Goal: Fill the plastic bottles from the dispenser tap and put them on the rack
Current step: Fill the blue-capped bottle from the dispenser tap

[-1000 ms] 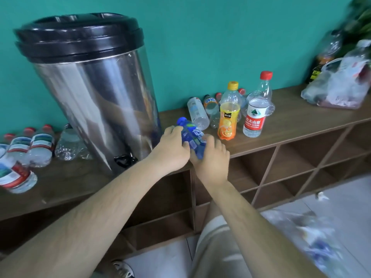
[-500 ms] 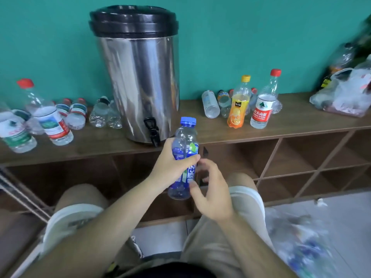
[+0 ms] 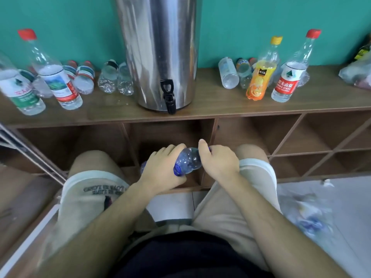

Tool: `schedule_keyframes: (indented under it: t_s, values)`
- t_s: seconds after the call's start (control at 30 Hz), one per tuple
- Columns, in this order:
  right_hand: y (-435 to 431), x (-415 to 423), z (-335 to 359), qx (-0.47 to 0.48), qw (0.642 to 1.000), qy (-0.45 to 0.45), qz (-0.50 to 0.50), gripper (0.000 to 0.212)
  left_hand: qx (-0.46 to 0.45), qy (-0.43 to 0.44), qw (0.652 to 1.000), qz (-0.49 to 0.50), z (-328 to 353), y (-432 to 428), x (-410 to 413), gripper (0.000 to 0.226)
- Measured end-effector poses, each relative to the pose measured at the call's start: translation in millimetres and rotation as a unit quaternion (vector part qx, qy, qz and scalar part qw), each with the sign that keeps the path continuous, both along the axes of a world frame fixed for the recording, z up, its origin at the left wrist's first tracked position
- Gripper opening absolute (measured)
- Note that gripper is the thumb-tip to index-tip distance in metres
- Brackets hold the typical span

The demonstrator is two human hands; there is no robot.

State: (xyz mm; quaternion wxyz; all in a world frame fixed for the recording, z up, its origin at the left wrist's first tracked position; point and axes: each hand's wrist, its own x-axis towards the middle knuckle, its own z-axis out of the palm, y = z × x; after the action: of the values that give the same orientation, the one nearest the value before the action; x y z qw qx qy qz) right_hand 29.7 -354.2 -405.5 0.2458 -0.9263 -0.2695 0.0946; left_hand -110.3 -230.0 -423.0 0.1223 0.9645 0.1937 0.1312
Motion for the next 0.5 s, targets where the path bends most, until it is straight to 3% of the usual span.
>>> schedule_keyframes:
  t_s: [0.2,0.33,0.4,0.5]
  values:
    - [13,-7,13,0.053,0.99,-0.11,0.066,0.066,-0.193,-0.042,0.98,-0.025,1,19,-5,0.07]
    - [17,0,31,0.083,0.96,-0.182,0.196,0.056,-0.358,-0.061,0.931,-0.043,-1,29,-13,0.07]
    - [23,8,39,0.078,0.945,-0.17,0.267,0.053,-0.423,-0.072,0.902,-0.051,-5,34,-16,0.069]
    - [28,19,53,0.086,0.936,-0.049,0.339,0.039,-0.48,-0.08,0.872,-0.048,-7,40,-16,0.067]
